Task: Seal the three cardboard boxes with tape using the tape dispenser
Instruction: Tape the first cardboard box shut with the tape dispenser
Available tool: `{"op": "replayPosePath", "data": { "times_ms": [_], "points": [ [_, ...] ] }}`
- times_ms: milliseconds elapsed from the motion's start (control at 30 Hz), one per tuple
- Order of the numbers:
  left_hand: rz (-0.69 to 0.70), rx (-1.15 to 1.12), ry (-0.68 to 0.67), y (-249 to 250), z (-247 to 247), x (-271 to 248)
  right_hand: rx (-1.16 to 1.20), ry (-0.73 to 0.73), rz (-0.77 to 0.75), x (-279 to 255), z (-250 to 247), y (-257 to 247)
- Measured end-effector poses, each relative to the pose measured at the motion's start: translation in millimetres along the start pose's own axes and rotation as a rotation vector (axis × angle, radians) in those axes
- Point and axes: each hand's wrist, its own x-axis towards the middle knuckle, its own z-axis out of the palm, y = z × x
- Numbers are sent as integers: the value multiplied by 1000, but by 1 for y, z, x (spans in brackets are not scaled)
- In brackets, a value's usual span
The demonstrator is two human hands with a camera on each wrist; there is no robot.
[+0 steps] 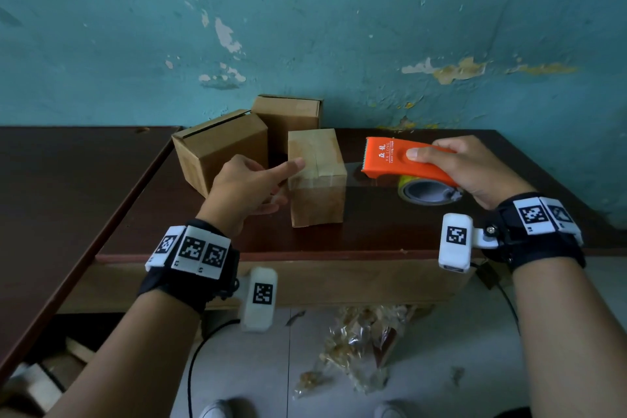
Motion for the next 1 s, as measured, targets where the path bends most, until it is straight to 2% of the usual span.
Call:
{"op": "replayPosePath", "data": {
  "times_ms": [133, 200, 267, 367, 433, 500, 633, 800, 1000],
  "points": [
    [6, 164, 16, 2, 9, -4, 11, 5, 0, -2, 0, 0],
    [58, 218, 49, 3, 10, -4, 24, 0, -2, -3, -1, 1],
    [225, 319, 123, 1, 11, -3, 29, -13, -2, -5, -3, 0],
    [651, 426, 227, 0, 13, -5, 26, -44, 18, -9, -4, -2],
    [850, 468, 160, 3, 17, -7, 30, -48, 25, -10, -4, -2],
    [962, 606, 93, 4, 25, -10, 41, -53, 25, -10, -4, -2],
    [1008, 925, 77, -4, 43, -10, 57, -83, 27, -12, -3, -2],
    [1065, 947, 203, -13, 49, -10, 61, -75, 31, -10, -3, 1],
    [1002, 1012, 327, -12, 64, -16, 61, -78, 23, -8, 2, 0]
  ]
}}
